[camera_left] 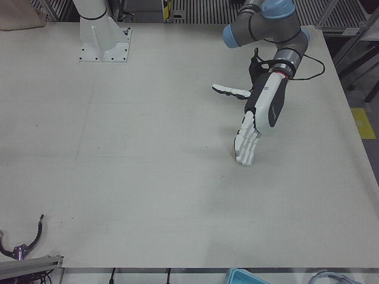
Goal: Pour water
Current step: 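Move the left hand toward the white paper cup near it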
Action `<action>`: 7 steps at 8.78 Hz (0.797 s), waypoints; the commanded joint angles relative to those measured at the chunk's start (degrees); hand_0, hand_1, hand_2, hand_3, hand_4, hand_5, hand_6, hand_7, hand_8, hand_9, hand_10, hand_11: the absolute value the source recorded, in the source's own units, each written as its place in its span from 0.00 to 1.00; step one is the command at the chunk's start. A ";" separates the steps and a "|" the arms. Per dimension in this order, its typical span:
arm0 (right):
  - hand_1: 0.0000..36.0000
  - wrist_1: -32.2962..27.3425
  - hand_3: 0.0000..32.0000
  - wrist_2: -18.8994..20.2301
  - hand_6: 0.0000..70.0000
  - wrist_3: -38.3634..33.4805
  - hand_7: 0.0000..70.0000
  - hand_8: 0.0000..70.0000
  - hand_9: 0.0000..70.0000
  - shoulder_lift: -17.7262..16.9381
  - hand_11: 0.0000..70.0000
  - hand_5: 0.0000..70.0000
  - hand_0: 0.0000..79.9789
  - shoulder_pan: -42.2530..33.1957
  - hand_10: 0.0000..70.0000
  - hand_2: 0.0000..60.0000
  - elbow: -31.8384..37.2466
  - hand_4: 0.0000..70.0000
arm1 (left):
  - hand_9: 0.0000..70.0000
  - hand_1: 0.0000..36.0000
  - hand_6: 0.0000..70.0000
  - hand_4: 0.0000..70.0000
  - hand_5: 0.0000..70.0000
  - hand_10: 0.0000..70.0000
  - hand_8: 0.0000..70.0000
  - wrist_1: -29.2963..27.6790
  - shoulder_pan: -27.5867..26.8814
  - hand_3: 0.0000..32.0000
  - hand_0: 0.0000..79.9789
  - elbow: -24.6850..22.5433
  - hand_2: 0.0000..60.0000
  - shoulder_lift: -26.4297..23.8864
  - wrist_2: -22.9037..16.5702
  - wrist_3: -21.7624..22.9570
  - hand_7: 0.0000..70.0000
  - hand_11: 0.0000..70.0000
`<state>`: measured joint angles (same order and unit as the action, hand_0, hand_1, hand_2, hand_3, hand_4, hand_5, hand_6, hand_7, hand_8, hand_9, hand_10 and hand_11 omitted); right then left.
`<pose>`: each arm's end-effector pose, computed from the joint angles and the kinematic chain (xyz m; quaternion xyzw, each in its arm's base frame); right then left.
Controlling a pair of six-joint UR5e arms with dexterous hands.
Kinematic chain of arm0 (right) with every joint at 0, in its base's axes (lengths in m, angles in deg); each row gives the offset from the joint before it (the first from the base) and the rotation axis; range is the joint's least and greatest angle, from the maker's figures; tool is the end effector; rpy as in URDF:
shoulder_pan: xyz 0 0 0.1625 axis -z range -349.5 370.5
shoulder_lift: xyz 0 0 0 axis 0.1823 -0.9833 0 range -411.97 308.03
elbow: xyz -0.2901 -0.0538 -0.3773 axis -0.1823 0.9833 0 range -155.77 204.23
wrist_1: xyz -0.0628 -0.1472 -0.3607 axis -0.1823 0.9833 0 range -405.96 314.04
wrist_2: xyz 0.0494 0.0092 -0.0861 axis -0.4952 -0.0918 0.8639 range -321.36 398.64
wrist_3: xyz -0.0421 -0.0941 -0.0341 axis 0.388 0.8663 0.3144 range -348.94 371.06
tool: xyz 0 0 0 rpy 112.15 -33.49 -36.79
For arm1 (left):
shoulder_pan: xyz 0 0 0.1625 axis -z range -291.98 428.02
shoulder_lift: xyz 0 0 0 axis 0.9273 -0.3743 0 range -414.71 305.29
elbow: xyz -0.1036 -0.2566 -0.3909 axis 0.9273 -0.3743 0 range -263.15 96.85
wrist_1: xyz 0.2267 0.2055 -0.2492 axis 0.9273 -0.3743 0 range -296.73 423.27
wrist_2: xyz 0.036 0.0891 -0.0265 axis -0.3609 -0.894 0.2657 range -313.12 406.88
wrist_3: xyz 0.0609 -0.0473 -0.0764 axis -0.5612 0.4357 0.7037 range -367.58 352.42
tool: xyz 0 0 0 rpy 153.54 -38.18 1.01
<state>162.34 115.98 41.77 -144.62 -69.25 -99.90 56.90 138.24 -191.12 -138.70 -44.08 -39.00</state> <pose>0.0823 -0.4275 0.5406 0.2028 -0.6971 0.6678 0.1639 0.0278 -0.4657 0.6223 0.0774 0.8070 -0.5250 0.2592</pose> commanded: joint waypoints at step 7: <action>0.26 -0.09 0.00 -0.52 0.00 1.45 0.00 0.02 0.01 0.19 0.01 0.02 0.57 5.40 0.00 0.00 3.37 0.03 | 0.03 0.38 0.00 0.00 0.00 0.01 0.00 -21.20 -3.51 0.33 0.61 24.79 0.00 4.19 0.78 -2.49 0.00 0.04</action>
<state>162.27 115.47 43.25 -144.61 -64.86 -97.34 40.80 136.41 -171.35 -134.69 -43.30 -39.74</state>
